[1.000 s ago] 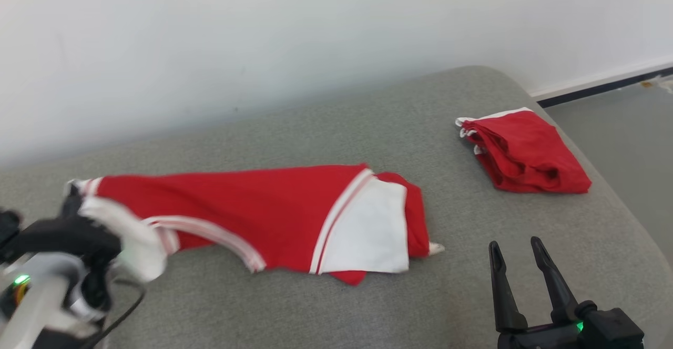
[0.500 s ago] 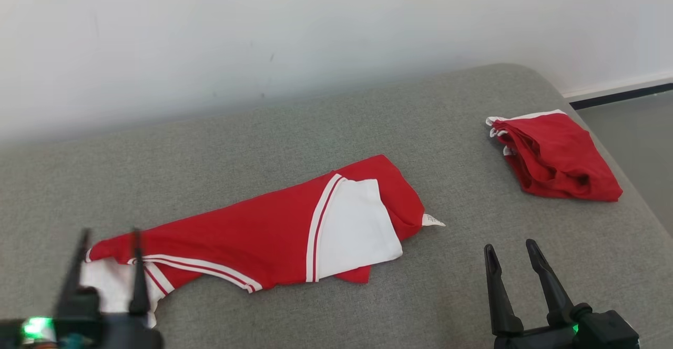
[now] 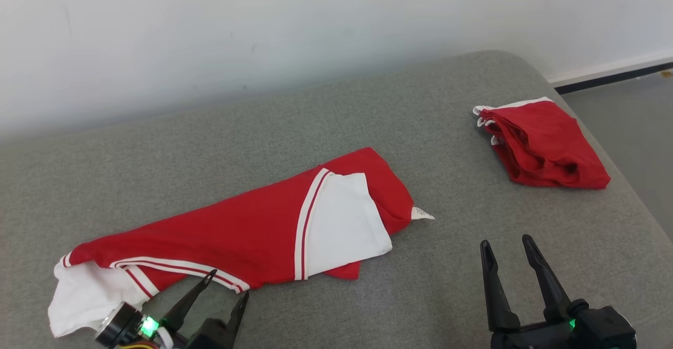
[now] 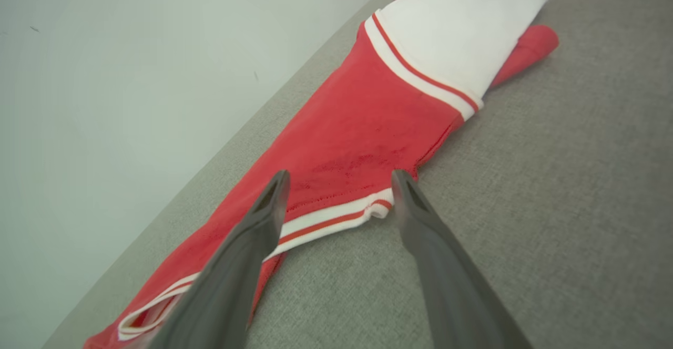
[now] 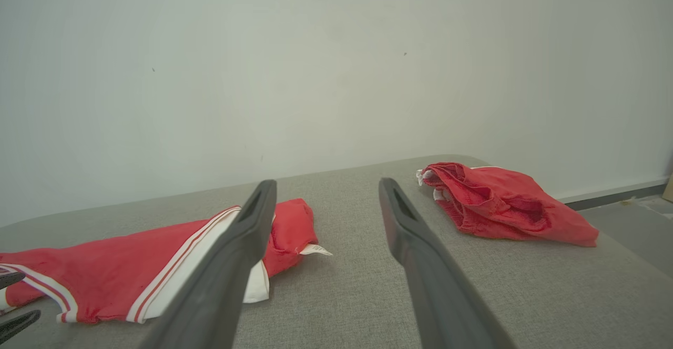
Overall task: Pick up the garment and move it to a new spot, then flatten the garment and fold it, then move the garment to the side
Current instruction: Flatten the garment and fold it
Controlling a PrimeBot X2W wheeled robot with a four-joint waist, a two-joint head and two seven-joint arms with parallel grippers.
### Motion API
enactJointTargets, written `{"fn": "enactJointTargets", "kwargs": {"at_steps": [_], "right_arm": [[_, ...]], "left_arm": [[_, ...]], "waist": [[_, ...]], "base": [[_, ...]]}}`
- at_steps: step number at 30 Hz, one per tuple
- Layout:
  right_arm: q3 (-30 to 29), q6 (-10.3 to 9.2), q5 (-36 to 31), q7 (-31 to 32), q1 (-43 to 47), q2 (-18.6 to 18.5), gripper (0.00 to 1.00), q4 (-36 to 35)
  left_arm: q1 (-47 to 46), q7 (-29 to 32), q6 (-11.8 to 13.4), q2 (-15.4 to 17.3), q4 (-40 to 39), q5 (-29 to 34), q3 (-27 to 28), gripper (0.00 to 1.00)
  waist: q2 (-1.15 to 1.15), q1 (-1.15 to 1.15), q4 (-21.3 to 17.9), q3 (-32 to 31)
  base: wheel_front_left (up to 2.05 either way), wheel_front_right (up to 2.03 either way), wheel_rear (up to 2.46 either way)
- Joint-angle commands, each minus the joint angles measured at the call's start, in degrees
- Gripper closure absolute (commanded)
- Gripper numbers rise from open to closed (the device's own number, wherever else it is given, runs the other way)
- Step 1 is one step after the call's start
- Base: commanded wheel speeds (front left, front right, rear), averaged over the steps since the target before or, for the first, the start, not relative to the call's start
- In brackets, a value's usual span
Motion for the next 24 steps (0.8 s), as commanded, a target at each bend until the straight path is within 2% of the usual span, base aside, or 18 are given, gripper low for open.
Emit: {"fn": "enactJointTargets", "kwargs": {"at_steps": [1, 12, 13, 14, 16, 18, 24], "right_arm": [[0.0, -0.15, -0.5, -0.1, -0.4, 0.0, 0.0, -0.1], [0.1, -0.15, -0.6, -0.1, -2.0, -0.6, 0.0, -0.3], [0.0, -0.15, -0.6, -0.1, -2.0, -0.6, 0.0, -0.3], [0.0, -0.15, -0.6, -0.1, -1.9, -0.6, 0.0, -0.3], [-0.1, -0.15, -0.6, -0.1, -1.7, -0.6, 0.0, -0.2], [-0.2, -0.15, -0.6, -0.1, -1.5, -0.5, 0.0, 0.0], [-0.7, -0.15, -0.5, -0.1, -0.9, -0.4, 0.0, -0.3]], "left_arm": [[-0.8, -0.2, -0.2, -0.3, 0.8, 0.4, -0.2, 0.0], [-10.6, 0.1, -3.1, -3.6, 17.4, 1.4, -3.5, 0.0], [-10.9, 0.1, -3.3, -3.7, 18.3, 1.4, -3.7, 0.04], [-11.1, 0.0, -3.3, -3.9, 19.1, 1.3, -3.9, 0.06], [-11.4, 0.0, -3.2, -4.1, 20.1, 1.1, -4.1, 0.0], [-11.3, 0.0, -3.5, -4.2, 20.4, 0.9, -4.3, 0.0], [-9.2, -0.2, -4.6, -2.2, 18.6, 0.8, -5.7, 0.0]], "waist": [[0.0, 0.0, -0.3, 0.4], [0.0, 0.0, -2.4, 2.8], [0.0, 0.0, -2.5, 2.9], [0.0, 0.0, -2.5, 2.9], [0.0, 0.0, -2.7, 2.7], [0.0, 0.0, -2.7, 2.5], [0.0, 0.0, -2.8, 1.7]], "base": [[0.0, 0.0, 0.0], [0.0, 0.0, 0.0], [0.0, 0.0, 0.0], [0.0, 0.0, 0.0], [0.0, 0.0, 0.0], [0.0, 0.0, 0.0], [0.0, 0.0, 0.0]]}}
